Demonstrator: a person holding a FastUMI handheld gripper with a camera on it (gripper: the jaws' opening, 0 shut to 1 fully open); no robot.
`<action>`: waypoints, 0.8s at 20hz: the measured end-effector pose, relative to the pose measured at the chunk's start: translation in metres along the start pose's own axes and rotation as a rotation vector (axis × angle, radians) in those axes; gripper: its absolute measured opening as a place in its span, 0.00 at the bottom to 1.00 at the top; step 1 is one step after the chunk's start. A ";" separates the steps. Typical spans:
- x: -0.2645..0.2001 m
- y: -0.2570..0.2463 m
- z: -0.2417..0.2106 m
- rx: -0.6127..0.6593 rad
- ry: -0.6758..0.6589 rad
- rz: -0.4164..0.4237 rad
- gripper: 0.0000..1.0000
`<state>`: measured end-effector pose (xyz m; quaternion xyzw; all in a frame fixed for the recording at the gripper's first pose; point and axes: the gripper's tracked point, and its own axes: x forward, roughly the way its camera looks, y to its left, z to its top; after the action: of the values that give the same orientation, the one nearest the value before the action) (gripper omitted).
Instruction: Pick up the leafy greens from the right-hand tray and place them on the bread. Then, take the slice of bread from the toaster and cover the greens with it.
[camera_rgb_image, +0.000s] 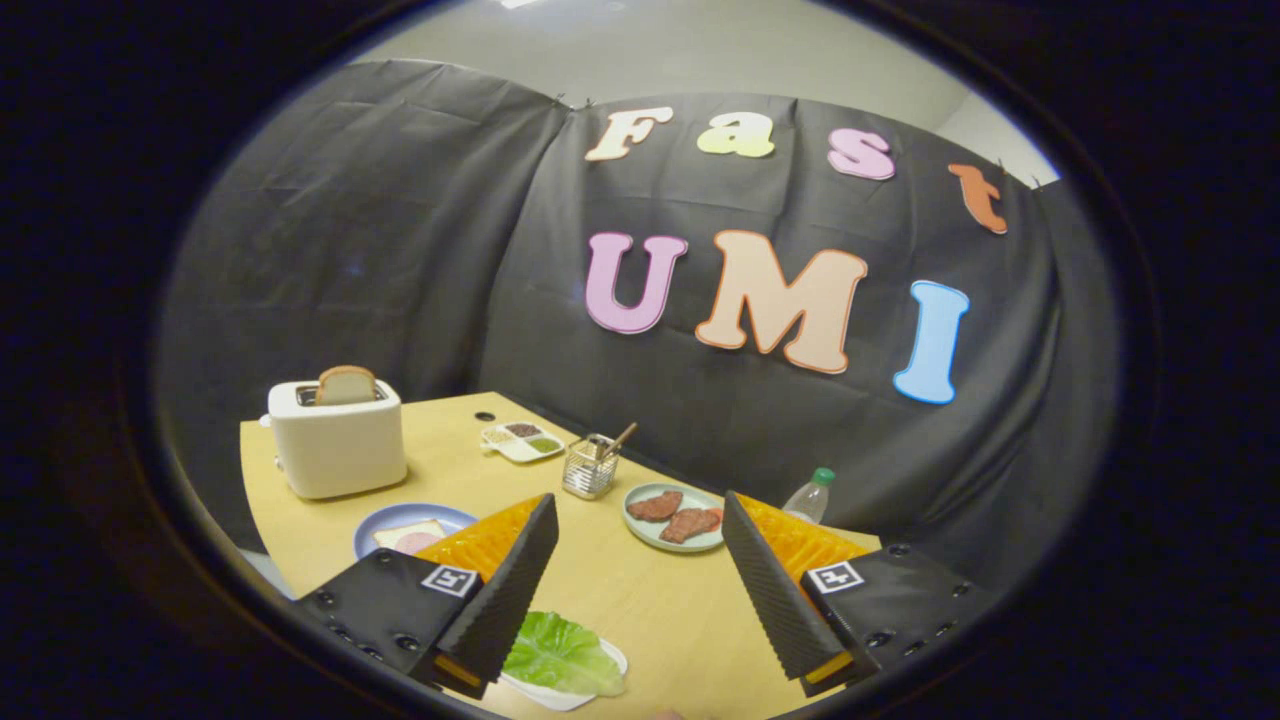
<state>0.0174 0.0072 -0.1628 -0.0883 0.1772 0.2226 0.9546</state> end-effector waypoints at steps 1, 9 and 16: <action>0.002 0.002 -0.006 -0.008 0.016 0.018 1.00; 0.020 0.023 -0.057 -0.051 0.125 0.146 1.00; 0.030 0.044 -0.114 -0.056 0.244 0.237 1.00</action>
<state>-0.0117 0.0298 -0.2832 -0.1196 0.2947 0.3262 0.8902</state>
